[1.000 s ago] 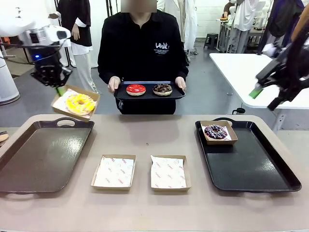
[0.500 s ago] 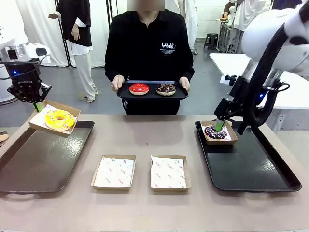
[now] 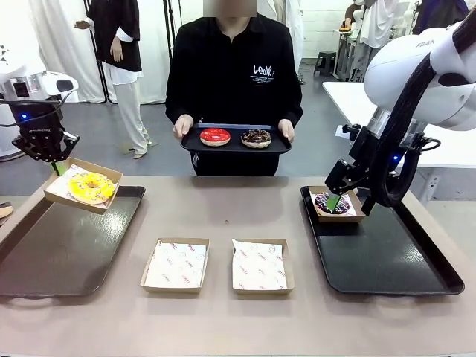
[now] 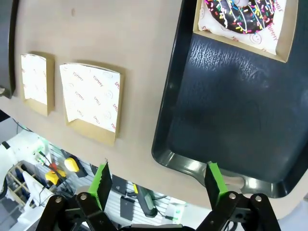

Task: Individually package the donuts and arrange them on the tray.
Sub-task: Place the picked Paper togo box on the Handle tray while simultaneously picking up another Paper togo box from the table with the other hand.

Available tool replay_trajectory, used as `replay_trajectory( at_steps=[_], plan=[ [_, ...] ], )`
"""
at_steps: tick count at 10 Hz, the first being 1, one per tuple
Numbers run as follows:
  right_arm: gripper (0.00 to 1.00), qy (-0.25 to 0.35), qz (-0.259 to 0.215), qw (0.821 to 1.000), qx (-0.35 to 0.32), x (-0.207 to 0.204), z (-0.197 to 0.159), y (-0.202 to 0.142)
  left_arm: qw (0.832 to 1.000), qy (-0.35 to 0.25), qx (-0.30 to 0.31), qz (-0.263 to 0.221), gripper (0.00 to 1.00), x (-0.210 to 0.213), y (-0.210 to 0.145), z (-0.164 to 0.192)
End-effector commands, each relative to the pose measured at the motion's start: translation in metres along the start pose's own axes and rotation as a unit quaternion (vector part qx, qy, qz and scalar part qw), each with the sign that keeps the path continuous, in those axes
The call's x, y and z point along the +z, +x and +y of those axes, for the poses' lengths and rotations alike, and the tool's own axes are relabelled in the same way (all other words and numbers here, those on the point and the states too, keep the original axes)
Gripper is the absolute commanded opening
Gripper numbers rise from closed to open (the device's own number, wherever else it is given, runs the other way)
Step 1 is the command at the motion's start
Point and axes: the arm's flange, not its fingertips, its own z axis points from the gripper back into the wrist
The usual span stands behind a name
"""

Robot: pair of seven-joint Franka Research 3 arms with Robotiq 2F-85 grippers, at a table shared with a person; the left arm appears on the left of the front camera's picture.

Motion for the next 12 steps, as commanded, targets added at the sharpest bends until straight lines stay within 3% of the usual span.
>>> replay_trajectory(
  at_steps=[1, 6, 9, 12],
  plan=[
    [1.00, -0.001, 0.001, 1.000, 0.001, 0.001, 0.001, 0.001, 1.000, 0.000, 0.003, -0.001, 0.01, 0.004, -0.001, 0.003],
    [1.00, 0.000, 0.000, 1.000, 0.000, 0.000, 0.000, 0.000, 1.000, 0.000, 0.003, -0.001, 0.01, 0.004, -0.001, 0.003],
    [1.00, -0.050, -0.032, 0.997, -0.046, -0.029, 0.047, 0.005, 1.000, -0.004, -0.001, -0.007, 0.01, -0.009, 0.010, 0.015],
    [1.00, -0.103, -0.035, 0.992, -0.064, -0.063, 0.081, 0.010, 1.000, -0.007, -0.002, -0.010, 0.01, -0.027, 0.020, 0.041]
  ],
)
